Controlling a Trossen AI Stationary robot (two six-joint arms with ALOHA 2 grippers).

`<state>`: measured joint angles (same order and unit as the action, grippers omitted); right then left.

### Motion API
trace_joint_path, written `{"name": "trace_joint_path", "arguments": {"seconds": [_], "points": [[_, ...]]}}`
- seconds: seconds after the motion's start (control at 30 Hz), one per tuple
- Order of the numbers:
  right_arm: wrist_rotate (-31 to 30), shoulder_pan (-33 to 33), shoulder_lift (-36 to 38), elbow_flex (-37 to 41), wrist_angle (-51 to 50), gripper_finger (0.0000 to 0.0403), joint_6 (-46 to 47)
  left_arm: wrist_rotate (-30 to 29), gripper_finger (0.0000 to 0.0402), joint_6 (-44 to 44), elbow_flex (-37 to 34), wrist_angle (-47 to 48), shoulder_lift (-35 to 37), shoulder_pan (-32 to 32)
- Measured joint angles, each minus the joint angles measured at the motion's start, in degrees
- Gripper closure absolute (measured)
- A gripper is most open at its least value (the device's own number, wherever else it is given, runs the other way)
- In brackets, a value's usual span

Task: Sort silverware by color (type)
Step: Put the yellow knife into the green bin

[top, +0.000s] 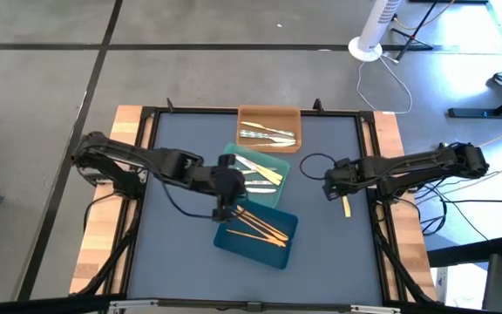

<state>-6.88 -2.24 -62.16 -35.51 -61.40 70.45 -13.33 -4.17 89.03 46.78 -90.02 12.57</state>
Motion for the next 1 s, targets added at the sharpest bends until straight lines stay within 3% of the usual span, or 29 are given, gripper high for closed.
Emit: {"name": "trace_joint_path", "arguments": {"seconds": [0.37, 1.0], "points": [[0.5, 0.0, -7.2, 0.0, 0.0, 0.0299, -0.4, -7.1, 0.0296, -0.7, 0.0, 4.2, 4.4, 5.9], [3.5, 0.0, -12.8, 0.0, 0.4, 0.0299, -3.7, -7.0, 0.0296, -4.9, -11.9, -5.9, 4.3, 9.4]]}}
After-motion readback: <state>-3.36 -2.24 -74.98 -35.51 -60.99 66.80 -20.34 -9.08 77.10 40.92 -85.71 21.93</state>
